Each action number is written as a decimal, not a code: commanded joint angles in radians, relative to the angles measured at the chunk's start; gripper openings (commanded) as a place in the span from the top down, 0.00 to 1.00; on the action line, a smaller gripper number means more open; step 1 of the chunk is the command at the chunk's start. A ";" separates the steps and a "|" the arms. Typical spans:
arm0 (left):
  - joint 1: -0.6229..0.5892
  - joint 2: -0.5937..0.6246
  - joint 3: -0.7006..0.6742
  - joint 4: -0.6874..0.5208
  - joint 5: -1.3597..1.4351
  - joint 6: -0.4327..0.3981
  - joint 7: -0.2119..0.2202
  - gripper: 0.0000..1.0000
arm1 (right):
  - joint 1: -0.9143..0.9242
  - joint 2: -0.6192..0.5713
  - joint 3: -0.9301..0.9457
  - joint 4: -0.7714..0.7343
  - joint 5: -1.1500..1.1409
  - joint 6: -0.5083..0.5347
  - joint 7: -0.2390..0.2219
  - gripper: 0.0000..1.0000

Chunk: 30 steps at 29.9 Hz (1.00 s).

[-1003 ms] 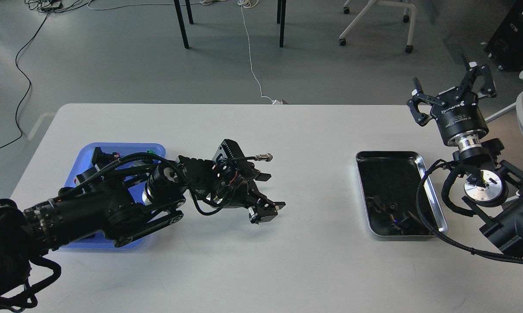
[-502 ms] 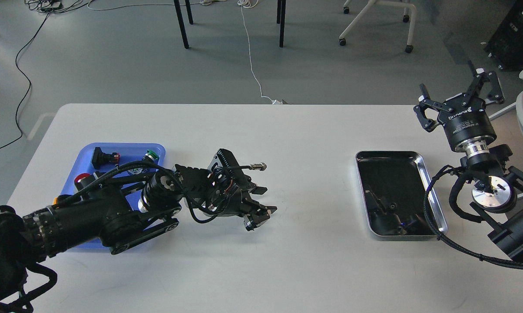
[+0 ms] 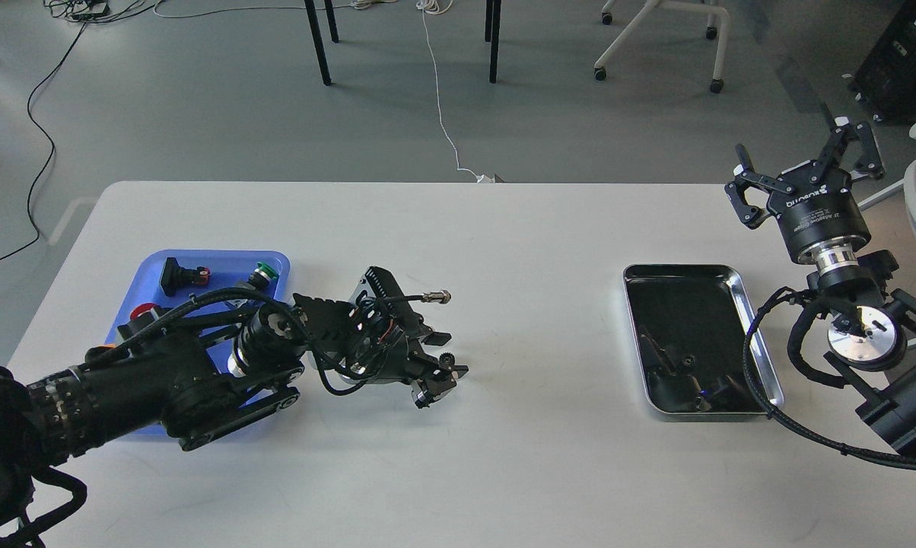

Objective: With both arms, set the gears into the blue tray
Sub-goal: 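Lower the left gripper and grasp the black gear, then carry the gear to the blue tray and set it beside the orange block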

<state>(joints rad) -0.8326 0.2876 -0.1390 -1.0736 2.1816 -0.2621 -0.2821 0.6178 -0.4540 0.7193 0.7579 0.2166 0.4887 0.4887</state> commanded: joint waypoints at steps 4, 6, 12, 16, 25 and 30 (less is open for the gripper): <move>0.007 -0.001 -0.001 0.006 0.000 0.014 0.001 0.51 | 0.008 0.000 -0.001 0.000 0.000 0.000 0.000 0.01; 0.007 0.001 -0.001 0.007 0.000 0.012 0.001 0.53 | 0.010 0.000 -0.001 0.000 -0.002 0.000 0.000 0.01; 0.007 0.001 -0.001 0.007 0.000 0.012 -0.002 0.63 | 0.010 0.000 -0.001 0.000 -0.002 0.000 0.000 0.01; 0.007 0.001 -0.001 0.007 0.000 0.012 -0.002 0.74 | 0.010 0.000 -0.001 -0.002 -0.002 0.000 0.000 0.01; 0.007 0.002 -0.001 0.020 0.000 0.011 0.000 0.87 | 0.013 -0.008 -0.001 -0.003 -0.002 0.000 0.000 0.01; 0.001 0.010 -0.017 0.006 0.000 0.011 -0.002 0.87 | 0.014 -0.008 -0.001 -0.003 -0.002 0.000 0.000 0.01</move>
<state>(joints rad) -0.8258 0.2899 -0.1426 -1.0546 2.1814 -0.2518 -0.2824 0.6306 -0.4615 0.7179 0.7547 0.2147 0.4887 0.4887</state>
